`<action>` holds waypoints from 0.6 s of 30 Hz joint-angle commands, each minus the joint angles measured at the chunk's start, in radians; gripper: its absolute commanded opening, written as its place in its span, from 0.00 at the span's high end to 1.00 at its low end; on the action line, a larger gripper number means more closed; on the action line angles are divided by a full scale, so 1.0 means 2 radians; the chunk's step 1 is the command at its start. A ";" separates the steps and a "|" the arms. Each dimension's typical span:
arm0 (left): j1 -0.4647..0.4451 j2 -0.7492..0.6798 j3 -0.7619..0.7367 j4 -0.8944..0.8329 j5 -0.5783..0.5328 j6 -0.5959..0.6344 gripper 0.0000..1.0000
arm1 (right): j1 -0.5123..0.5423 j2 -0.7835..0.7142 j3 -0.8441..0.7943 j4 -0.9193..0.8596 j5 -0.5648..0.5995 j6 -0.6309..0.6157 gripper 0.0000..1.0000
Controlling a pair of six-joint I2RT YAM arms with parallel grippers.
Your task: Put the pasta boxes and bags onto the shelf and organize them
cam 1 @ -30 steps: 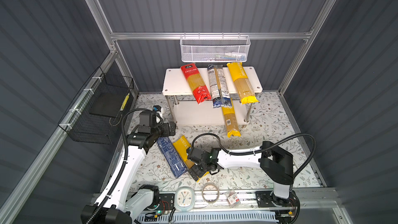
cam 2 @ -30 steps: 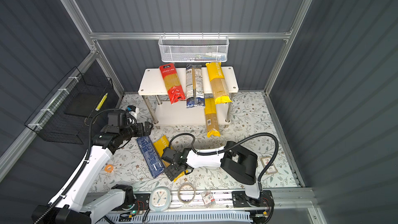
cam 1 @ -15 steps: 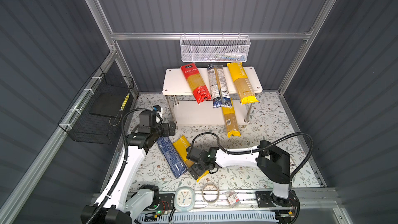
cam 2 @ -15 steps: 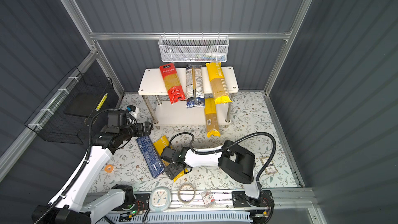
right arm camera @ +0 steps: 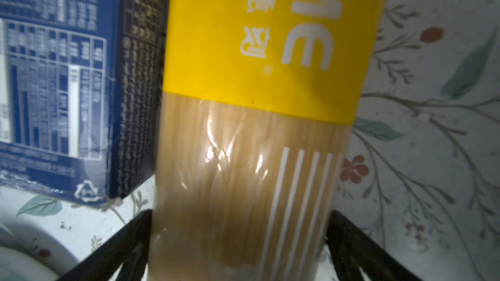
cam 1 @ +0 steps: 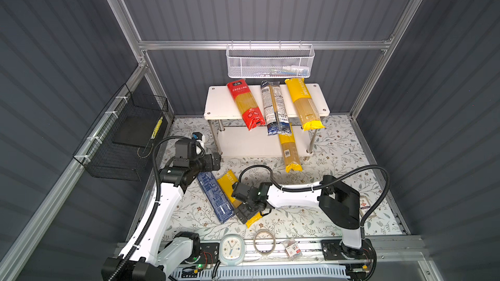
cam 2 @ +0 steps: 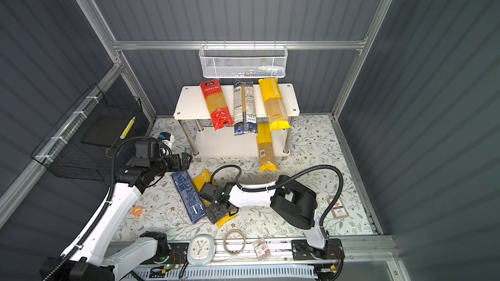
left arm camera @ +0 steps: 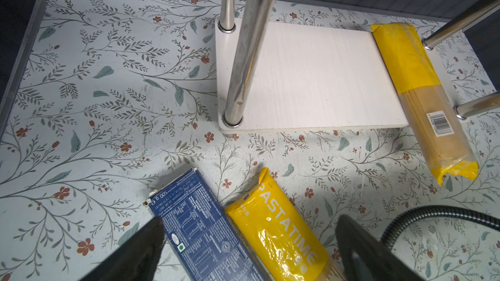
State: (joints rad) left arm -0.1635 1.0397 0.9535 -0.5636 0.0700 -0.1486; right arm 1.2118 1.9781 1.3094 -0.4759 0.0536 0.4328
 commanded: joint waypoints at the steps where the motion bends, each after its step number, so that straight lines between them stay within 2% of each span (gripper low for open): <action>1: 0.003 -0.009 -0.002 -0.010 0.005 0.008 0.00 | -0.014 0.023 -0.018 -0.013 -0.040 0.001 0.01; 9: 0.003 -0.007 -0.002 -0.011 0.005 0.008 0.00 | -0.018 0.053 0.013 -0.067 -0.029 -0.024 0.01; 18: 0.003 -0.006 -0.002 -0.010 0.006 0.008 0.00 | -0.016 0.056 0.017 -0.093 -0.009 -0.021 0.01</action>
State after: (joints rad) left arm -0.1635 1.0397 0.9535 -0.5636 0.0704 -0.1486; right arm 1.1873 2.0209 1.3808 -0.5438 0.0288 0.3859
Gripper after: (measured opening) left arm 0.997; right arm 0.989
